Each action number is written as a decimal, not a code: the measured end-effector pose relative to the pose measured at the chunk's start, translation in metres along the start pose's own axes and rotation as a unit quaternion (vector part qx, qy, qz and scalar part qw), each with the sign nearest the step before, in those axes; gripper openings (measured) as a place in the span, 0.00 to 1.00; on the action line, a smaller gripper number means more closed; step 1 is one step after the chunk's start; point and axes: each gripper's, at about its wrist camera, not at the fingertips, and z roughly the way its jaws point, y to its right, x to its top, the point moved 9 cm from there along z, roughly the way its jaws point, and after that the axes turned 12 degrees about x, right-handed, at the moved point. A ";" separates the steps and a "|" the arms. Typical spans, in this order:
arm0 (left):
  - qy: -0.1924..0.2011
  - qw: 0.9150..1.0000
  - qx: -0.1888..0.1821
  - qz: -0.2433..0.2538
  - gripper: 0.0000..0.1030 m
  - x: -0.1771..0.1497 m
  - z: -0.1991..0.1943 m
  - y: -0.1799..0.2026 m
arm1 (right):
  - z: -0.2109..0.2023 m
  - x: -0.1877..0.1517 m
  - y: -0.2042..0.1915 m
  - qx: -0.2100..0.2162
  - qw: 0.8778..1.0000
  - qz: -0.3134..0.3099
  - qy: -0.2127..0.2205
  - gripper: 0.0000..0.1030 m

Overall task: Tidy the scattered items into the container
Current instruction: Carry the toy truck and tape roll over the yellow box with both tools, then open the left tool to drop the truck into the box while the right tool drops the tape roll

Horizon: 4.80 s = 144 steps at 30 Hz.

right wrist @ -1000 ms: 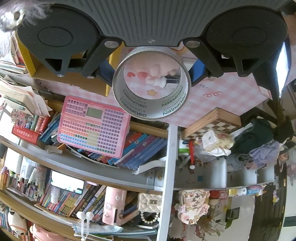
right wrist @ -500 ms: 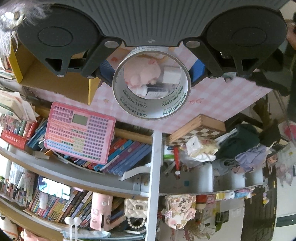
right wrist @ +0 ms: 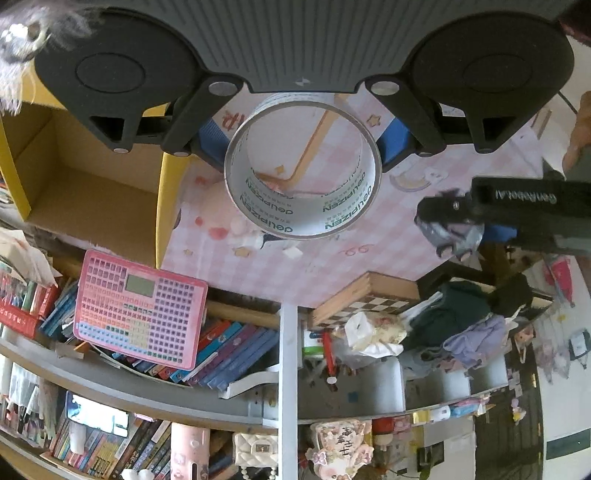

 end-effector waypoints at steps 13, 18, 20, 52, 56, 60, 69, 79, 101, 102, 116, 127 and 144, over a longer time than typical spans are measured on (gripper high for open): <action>0.012 0.999 -0.023 0.020 0.61 -0.016 -0.033 0.017 | -0.032 -0.028 -0.011 -0.013 1.000 0.022 -0.003 0.80; 0.014 0.999 -0.036 0.025 0.61 -0.019 -0.042 0.025 | -0.042 -0.037 -0.012 -0.023 0.999 0.035 -0.004 0.80; 0.015 0.999 -0.043 0.030 0.61 -0.020 -0.045 0.030 | -0.047 -0.041 -0.009 -0.030 0.999 0.043 -0.003 0.80; 0.018 0.980 -0.154 0.126 0.61 -0.022 -0.041 0.153 | -0.126 -0.096 0.069 -0.138 0.979 0.149 0.006 0.80; 0.022 0.978 -0.160 0.128 0.61 -0.015 -0.035 0.165 | -0.126 -0.094 0.082 -0.142 0.979 0.148 0.003 0.80; 0.022 0.976 -0.169 0.133 0.61 -0.009 -0.028 0.179 | -0.129 -0.090 0.096 -0.148 0.978 0.148 0.007 0.80; 0.042 0.973 -0.177 0.140 0.61 0.016 -0.011 0.209 | -0.135 -0.064 0.137 -0.160 0.978 0.131 0.024 0.79; 0.059 0.971 -0.173 0.156 0.61 0.046 0.021 0.243 | -0.122 -0.028 0.188 -0.145 0.985 0.085 0.032 0.80; -0.047 0.957 -0.124 0.257 0.61 0.045 0.153 0.300 | 0.028 -0.016 0.271 -0.030 0.963 -0.194 -0.186 0.80; -0.055 0.957 -0.123 0.258 0.61 0.045 0.159 0.301 | 0.034 -0.016 0.275 -0.023 0.957 -0.209 -0.200 0.80; -0.095 0.940 -0.073 0.320 0.62 0.030 0.194 0.309 | 0.078 -0.036 0.284 0.037 0.915 -0.264 -0.301 0.80; -0.087 0.938 -0.068 0.328 0.75 0.030 0.192 0.309 | 0.078 -0.039 0.284 0.034 0.917 -0.259 -0.301 0.83; 0.017 0.965 -0.054 0.255 0.93 0.063 0.112 0.275 | 0.003 0.022 0.284 -0.009 0.980 -0.136 -0.144 0.88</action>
